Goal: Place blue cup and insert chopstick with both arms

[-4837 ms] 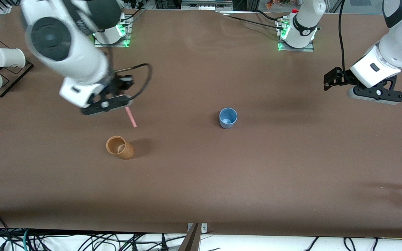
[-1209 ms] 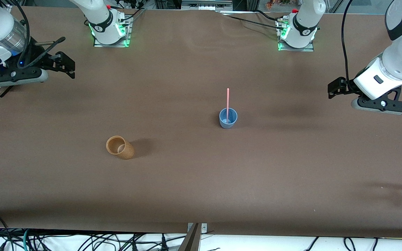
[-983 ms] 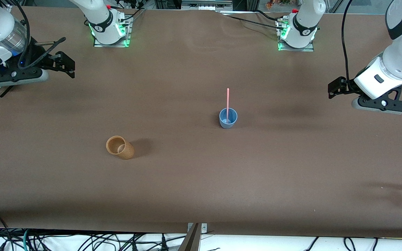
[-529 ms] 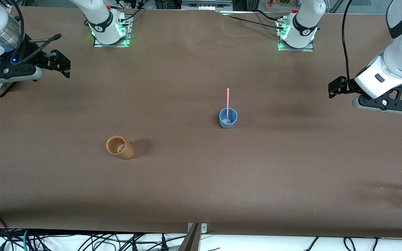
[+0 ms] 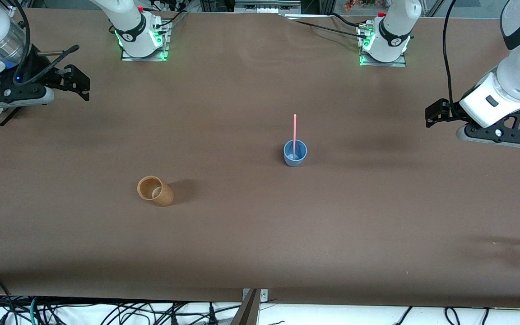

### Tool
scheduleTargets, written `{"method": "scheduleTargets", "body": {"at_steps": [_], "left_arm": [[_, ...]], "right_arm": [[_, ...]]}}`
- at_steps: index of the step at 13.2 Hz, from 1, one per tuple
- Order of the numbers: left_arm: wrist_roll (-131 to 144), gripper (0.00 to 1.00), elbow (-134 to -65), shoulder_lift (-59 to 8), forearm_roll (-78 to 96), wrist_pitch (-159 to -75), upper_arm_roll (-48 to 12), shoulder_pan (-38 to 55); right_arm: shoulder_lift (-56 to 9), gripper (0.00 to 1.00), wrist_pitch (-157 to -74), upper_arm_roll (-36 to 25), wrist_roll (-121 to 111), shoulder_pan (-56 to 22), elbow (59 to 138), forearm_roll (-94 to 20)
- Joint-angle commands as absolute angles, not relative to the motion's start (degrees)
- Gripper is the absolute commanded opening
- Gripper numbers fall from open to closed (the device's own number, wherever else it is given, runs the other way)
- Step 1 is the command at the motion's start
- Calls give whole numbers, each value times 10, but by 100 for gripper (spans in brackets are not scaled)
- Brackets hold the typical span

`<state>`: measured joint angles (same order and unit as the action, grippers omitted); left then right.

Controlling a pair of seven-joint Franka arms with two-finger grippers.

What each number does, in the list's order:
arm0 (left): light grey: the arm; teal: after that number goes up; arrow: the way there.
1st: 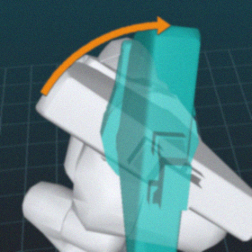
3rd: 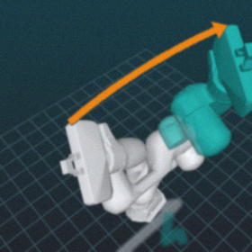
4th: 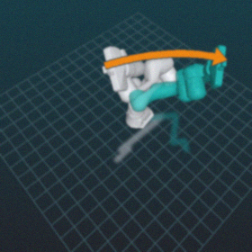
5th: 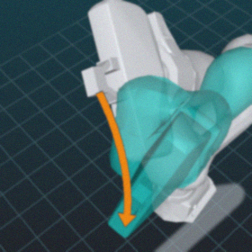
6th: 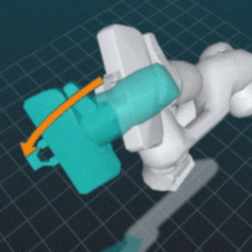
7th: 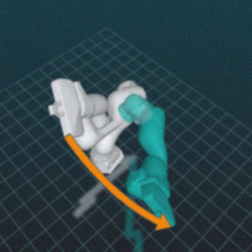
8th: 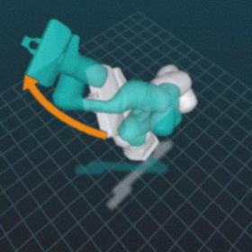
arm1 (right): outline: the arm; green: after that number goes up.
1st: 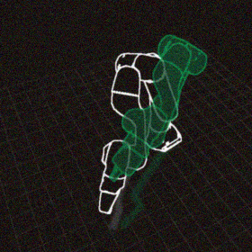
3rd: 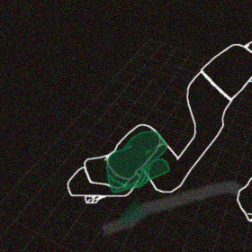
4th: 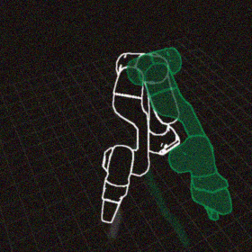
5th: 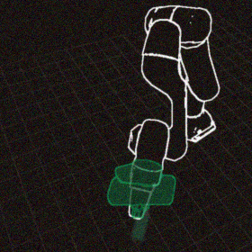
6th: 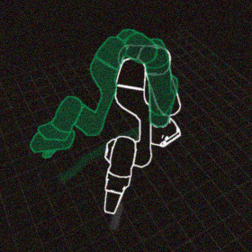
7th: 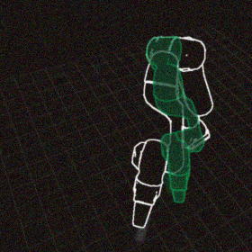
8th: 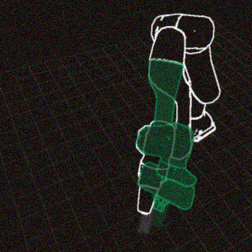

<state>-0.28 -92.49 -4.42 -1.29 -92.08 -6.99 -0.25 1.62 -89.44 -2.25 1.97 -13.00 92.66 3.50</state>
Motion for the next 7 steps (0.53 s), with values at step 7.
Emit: {"method": "scheduleTargets", "body": {"at_steps": [7], "left_arm": [[-1,100,-909,-52,-26,-912,-71,-5]], "right_arm": [[7,100,-885,-19,21,-122,910,41]]}}
